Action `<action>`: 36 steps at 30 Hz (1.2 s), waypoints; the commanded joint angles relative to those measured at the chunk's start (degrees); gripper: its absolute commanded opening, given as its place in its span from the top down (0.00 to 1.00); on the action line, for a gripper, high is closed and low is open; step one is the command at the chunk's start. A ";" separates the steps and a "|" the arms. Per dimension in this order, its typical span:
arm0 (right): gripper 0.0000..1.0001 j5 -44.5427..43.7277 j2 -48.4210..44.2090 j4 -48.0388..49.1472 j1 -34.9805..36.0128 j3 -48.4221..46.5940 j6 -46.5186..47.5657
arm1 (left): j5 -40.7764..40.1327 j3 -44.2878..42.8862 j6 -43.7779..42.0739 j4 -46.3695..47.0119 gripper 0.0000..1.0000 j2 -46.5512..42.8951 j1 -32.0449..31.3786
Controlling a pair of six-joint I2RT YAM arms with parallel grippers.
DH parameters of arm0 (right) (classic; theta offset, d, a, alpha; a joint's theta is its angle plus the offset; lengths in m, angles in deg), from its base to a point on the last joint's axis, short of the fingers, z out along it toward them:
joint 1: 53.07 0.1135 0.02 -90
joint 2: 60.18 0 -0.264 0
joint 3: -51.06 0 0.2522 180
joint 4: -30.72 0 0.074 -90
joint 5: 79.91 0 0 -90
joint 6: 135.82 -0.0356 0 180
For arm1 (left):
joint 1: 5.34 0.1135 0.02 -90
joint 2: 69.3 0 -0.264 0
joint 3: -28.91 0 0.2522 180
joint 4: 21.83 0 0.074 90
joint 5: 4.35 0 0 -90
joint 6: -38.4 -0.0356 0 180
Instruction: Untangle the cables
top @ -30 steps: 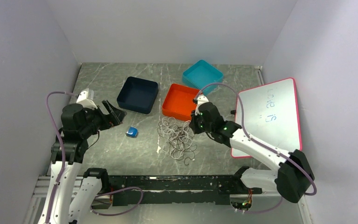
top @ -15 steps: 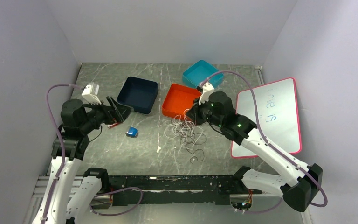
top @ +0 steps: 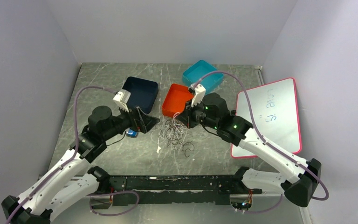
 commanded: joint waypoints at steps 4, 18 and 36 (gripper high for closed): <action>1.00 -8.30 -4.16 3.09 0.20 2.18 -5.97 | -2.38 6.00 -3.94 20.41 0.01 -3.22 -0.49; 1.00 -0.67 -2.51 1.74 0.24 -4.93 -8.03 | 7.48 4.00 -5.33 32.55 0.10 8.81 -2.93; 1.00 10.40 -1.93 4.75 0.20 -7.08 -11.14 | -0.36 5.11 -8.18 37.02 0.11 14.07 -10.08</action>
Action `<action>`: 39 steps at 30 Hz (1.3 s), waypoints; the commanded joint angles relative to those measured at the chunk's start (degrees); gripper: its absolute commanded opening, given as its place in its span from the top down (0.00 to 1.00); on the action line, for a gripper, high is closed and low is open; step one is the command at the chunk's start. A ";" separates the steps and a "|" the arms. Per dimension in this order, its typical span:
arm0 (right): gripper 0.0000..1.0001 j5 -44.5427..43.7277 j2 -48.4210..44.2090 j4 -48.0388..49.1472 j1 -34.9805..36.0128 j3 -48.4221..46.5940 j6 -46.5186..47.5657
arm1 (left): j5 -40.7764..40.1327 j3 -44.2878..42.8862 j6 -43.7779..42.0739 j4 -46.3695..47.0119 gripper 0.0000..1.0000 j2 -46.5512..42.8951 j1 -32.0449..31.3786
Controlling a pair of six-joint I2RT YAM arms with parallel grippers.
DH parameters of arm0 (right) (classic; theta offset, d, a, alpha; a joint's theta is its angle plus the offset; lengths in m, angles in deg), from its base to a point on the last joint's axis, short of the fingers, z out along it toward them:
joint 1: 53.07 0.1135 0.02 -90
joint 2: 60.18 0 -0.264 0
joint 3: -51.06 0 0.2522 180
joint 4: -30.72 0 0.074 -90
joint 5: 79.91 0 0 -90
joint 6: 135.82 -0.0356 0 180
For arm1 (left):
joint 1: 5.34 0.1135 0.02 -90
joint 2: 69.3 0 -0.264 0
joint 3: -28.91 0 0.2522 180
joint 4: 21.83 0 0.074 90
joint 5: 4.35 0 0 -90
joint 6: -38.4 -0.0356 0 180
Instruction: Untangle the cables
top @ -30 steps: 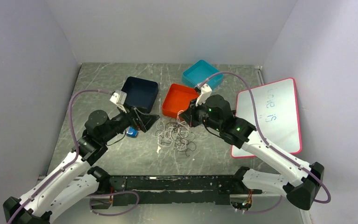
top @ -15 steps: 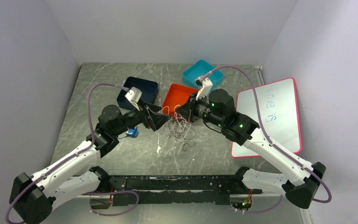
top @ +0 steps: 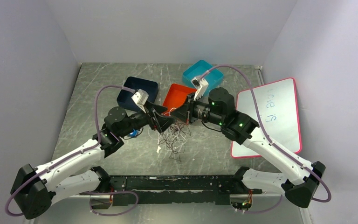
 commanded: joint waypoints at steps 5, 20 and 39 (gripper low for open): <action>1.00 4.83 -0.66 3.24 0.16 -2.39 -2.14 | 0.04 0.35 -0.71 5.79 0.16 3.46 -1.29; 1.00 3.57 -2.35 3.29 0.13 -3.21 -3.43 | -0.04 4.44 2.79 8.19 0.51 9.07 -5.41; 1.00 1.48 -6.20 2.86 0.15 -13.64 -1.39 | -3.57 18.45 8.37 10.08 0.54 7.07 -6.21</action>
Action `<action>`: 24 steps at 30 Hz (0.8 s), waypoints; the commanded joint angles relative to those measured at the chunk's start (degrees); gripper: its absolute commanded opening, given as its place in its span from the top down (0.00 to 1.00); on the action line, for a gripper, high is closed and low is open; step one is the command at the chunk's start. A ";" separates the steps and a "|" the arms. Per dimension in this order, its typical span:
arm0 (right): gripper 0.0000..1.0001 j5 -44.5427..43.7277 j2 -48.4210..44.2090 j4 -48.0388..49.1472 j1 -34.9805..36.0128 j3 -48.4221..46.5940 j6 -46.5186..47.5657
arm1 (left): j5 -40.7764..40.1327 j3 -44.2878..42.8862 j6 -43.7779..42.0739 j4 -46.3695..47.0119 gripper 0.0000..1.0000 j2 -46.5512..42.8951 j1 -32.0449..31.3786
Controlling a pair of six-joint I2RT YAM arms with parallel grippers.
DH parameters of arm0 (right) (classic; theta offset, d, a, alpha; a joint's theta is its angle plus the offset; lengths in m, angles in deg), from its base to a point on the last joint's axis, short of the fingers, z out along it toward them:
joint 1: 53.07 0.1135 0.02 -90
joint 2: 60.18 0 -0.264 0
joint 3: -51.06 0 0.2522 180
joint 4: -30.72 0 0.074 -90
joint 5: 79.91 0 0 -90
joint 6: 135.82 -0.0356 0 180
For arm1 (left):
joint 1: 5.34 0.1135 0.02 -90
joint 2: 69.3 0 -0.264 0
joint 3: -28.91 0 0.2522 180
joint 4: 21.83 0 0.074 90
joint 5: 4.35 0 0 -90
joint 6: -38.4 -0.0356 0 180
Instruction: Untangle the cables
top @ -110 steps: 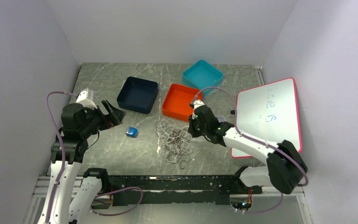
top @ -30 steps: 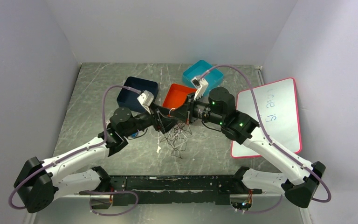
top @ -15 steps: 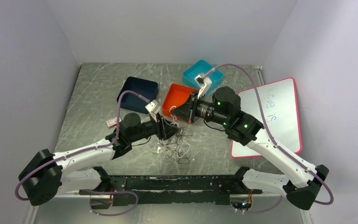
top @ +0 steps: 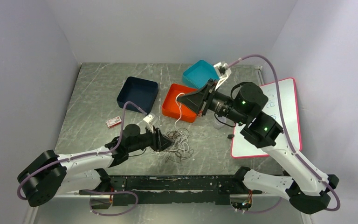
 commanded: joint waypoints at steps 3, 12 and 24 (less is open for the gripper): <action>1.00 -0.60 -0.48 0.40 0.30 -6.24 2.23 | -2.69 3.43 1.75 4.82 0.53 -0.10 -0.86; 1.00 -2.14 1.21 -0.95 0.23 -13.16 5.36 | -3.66 5.42 3.32 7.69 0.49 4.06 -1.72; 1.00 -6.89 3.98 -5.50 0.29 -20.44 10.99 | -8.32 3.20 2.06 -3.00 0.34 -3.42 -1.94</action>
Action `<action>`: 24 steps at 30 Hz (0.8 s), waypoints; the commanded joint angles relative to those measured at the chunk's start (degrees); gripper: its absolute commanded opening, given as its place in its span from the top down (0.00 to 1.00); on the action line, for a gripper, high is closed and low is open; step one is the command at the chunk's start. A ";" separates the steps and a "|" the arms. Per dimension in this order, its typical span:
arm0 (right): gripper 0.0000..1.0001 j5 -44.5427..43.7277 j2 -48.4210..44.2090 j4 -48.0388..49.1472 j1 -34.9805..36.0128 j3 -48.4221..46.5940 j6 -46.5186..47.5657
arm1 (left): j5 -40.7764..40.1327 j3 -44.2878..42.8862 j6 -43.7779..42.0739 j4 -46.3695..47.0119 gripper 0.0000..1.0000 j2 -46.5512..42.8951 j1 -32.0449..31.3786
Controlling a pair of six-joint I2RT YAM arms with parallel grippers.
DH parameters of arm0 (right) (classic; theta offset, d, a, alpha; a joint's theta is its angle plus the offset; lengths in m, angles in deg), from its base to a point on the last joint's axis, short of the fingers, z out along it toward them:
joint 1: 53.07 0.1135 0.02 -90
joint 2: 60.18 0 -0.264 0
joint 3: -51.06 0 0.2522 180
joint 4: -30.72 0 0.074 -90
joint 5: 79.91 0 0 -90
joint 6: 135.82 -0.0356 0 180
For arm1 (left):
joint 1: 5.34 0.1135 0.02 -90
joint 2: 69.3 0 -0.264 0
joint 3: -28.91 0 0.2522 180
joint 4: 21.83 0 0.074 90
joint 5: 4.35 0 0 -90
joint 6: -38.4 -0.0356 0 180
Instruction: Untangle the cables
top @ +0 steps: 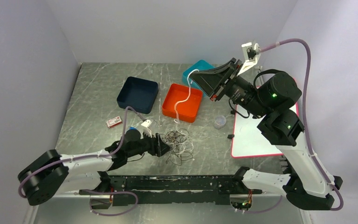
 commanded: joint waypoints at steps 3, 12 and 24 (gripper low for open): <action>1.00 -2.27 -0.06 -1.56 0.24 1.74 1.96 | -6.97 -5.58 -3.24 -11.46 0.29 -12.06 -0.40; 1.00 -3.82 1.08 -1.61 0.23 3.14 2.44 | -16.24 -12.78 -7.53 -22.88 0.13 -26.96 -0.37; 1.00 -5.34 2.05 -1.11 0.22 0.85 2.01 | -9.72 -15.59 -8.42 -16.28 0.11 -21.24 -0.37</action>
